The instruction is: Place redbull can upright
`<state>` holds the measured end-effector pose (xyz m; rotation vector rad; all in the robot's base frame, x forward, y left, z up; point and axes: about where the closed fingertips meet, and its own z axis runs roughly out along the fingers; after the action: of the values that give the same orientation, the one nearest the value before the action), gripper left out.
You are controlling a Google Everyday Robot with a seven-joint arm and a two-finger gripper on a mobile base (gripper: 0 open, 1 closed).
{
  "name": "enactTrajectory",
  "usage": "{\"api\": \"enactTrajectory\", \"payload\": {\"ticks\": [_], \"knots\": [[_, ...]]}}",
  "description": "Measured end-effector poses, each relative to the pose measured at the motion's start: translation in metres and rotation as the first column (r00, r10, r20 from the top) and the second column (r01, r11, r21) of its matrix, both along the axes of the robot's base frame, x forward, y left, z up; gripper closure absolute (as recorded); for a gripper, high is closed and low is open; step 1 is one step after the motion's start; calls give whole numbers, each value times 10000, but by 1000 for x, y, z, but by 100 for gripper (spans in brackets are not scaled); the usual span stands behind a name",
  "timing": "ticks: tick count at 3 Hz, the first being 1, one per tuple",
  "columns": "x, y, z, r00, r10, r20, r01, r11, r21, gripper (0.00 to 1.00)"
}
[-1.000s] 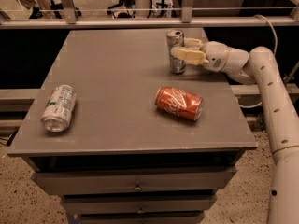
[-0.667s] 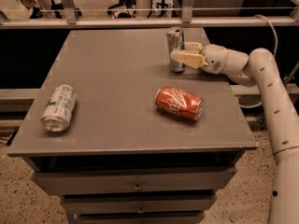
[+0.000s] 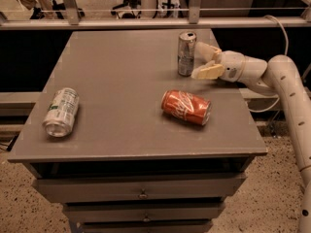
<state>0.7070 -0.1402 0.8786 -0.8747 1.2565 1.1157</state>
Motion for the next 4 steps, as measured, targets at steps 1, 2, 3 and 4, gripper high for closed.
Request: {"api": "enactTrajectory", "payload": {"ticks": [1,2,3,4], "knots": [[-5,-9,-2,9997,-255,-41,254,9995,-189,0],[-8,-17,-1,9989,-469,-22,468,9979,-453,0],[-19,-40,4,9977,-667,142,679,9896,-1267,0],[-31,-62,9,9967,-713,396,778,9773,-1971,0]]}}
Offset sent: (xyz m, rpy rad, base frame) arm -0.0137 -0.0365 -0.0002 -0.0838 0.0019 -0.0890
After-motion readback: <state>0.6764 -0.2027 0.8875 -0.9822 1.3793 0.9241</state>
